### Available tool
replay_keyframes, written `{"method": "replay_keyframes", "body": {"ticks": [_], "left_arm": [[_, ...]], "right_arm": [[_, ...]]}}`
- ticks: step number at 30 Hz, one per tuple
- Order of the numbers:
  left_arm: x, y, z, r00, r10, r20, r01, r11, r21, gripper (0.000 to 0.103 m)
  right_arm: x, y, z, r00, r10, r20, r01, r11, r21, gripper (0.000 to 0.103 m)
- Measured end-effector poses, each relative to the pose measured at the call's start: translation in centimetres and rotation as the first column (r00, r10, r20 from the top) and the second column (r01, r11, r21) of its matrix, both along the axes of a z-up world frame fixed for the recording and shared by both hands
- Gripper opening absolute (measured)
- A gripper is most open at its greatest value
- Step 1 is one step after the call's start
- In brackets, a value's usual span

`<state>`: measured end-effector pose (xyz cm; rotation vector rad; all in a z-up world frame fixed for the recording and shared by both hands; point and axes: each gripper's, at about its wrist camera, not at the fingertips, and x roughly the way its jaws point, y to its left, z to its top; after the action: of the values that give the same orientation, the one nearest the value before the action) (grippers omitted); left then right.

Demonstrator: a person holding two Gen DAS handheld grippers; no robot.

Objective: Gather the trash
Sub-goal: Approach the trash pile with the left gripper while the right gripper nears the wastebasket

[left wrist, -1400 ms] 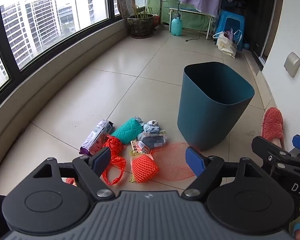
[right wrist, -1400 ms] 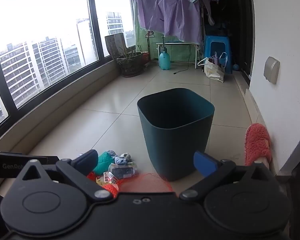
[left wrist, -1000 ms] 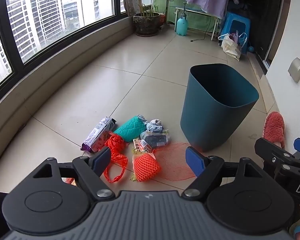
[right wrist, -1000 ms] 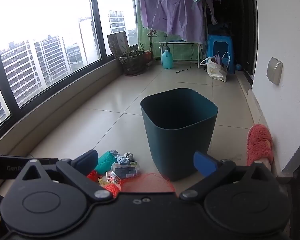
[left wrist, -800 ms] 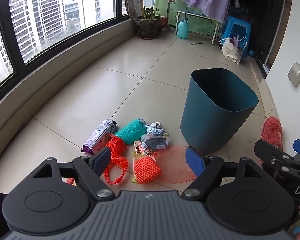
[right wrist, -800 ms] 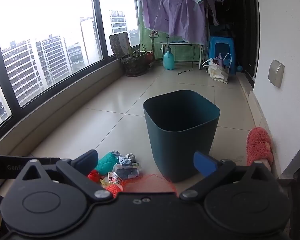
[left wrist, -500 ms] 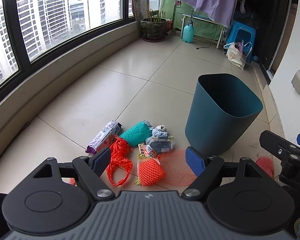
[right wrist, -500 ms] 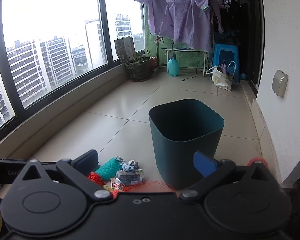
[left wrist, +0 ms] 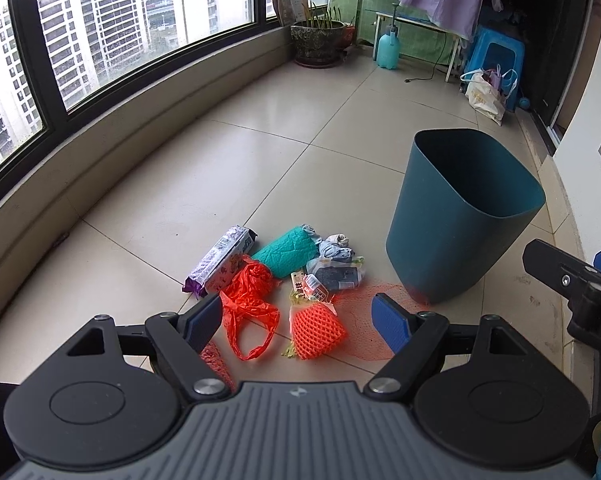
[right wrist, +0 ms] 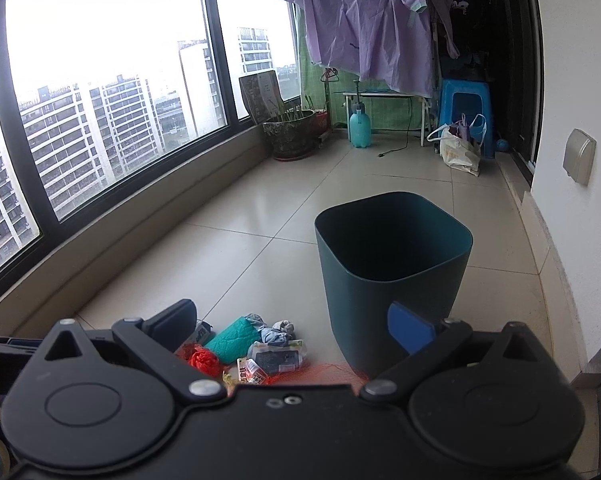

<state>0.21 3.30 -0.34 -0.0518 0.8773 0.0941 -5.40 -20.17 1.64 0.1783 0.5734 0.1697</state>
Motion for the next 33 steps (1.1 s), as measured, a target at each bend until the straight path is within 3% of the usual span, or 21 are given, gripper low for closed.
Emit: {"method": "replay_keyframes", "body": {"ticks": [7, 33], "left_arm": [[0.1, -0.14, 0.16, 1.0, 0.011, 0.002, -0.011, 1.0, 0.006, 0.082], [0.3, -0.26, 0.49, 1.0, -0.001, 0.014, 0.001, 1.0, 0.002, 0.082]], "right_arm": [[-0.42, 0.25, -0.93, 0.999, 0.033, -0.039, -0.033, 0.999, 0.003, 0.101], [-0.44, -0.25, -0.74, 0.999, 0.033, -0.034, -0.033, 0.999, -0.001, 0.101]]}}
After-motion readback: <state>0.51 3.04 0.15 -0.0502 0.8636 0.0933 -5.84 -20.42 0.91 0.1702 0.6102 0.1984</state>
